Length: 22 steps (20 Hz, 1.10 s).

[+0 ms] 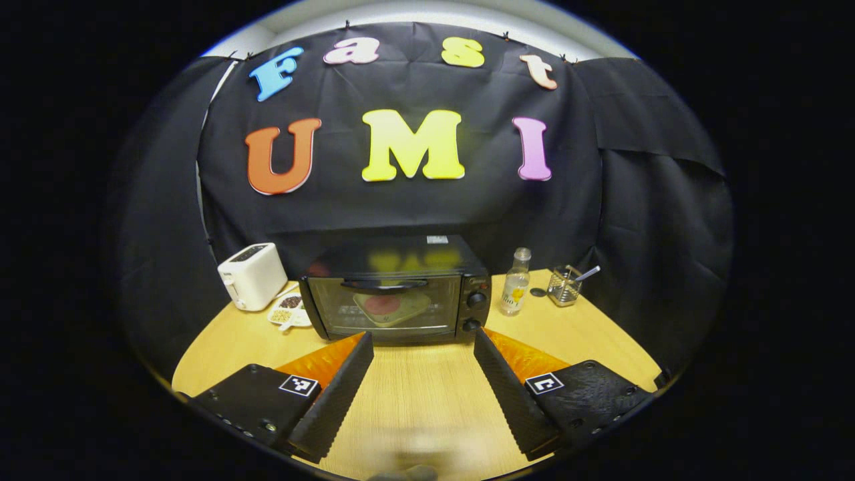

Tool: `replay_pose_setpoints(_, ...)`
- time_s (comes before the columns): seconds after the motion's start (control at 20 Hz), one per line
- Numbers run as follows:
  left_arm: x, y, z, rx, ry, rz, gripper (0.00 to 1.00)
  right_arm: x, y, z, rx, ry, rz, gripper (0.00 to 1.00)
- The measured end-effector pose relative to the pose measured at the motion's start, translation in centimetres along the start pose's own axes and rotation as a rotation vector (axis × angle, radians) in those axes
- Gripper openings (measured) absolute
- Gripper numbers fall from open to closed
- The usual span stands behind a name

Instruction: Open the electric oven with the left hand, put the food in, and close the electric oven.

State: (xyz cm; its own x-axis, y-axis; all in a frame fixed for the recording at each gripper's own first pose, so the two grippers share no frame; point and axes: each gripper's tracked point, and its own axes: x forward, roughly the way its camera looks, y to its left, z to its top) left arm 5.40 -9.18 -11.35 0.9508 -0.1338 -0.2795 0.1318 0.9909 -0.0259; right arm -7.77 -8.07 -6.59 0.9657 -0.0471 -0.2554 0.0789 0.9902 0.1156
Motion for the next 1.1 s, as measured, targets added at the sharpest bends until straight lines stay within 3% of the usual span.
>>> replay_pose_setpoints(0.1,-4.8,-0.1,2.9,0.003,-0.075,0.021,0.97,-1.4,-0.4,1.2,-0.019,-0.044,0.036,0.96)
replay_pose_setpoints(0.3,-14.6,-0.6,7.2,0.006,-0.194,0.077,0.96,-5.2,-2.1,3.3,-0.053,-0.137,0.081,1.00)
replay_pose_setpoints(0.45,-20.8,-0.6,8.4,-0.012,-0.234,0.117,0.96,-7.3,-2.2,4.1,-0.065,-0.214,0.112,0.96)
replay_pose_setpoints(0.5,-22.4,-0.5,8.4,-0.009,-0.240,0.127,1.00,-7.6,-2.4,3.8,-0.073,-0.220,0.110,1.00)
replay_pose_setpoints(0.55,-24.0,-0.2,8.2,0.000,-0.240,0.141,0.96,-7.8,-2.5,3.5,-0.084,-0.216,0.108,1.00)
replay_pose_setpoints(0.7,-26.6,0.7,7.9,0.009,-0.252,0.160,0.96,-9.1,-1.6,3.5,-0.080,-0.215,0.123,0.96)
replay_pose_setpoints(0.75,-27.0,0.9,7.7,0.000,-0.251,0.161,0.96,-9.2,-1.7,3.1,-0.083,-0.210,0.116,1.00)
replay_pose_setpoints(0.85,-27.7,1.2,7.6,-0.013,-0.251,0.150,0.96,-10.3,-1.0,3.6,-0.080,-0.225,0.118,0.96)
replay_pose_setpoints(0.9,-27.7,1.5,7.8,-0.014,-0.258,0.143,0.96,-10.7,-0.5,4.0,-0.081,-0.232,0.112,1.00)
replay_pose_setpoints(1.0,-28.2,2.0,7.6,-0.008,-0.254,0.130,0.96,-11.7,0.6,4.1,-0.088,-0.250,0.119,0.96)
replay_pose_setpoints(1.1,-28.8,2.7,8.6,-0.004,-0.277,0.137,0.96,-11.8,1.4,4.0,-0.104,-0.251,0.110,1.00)
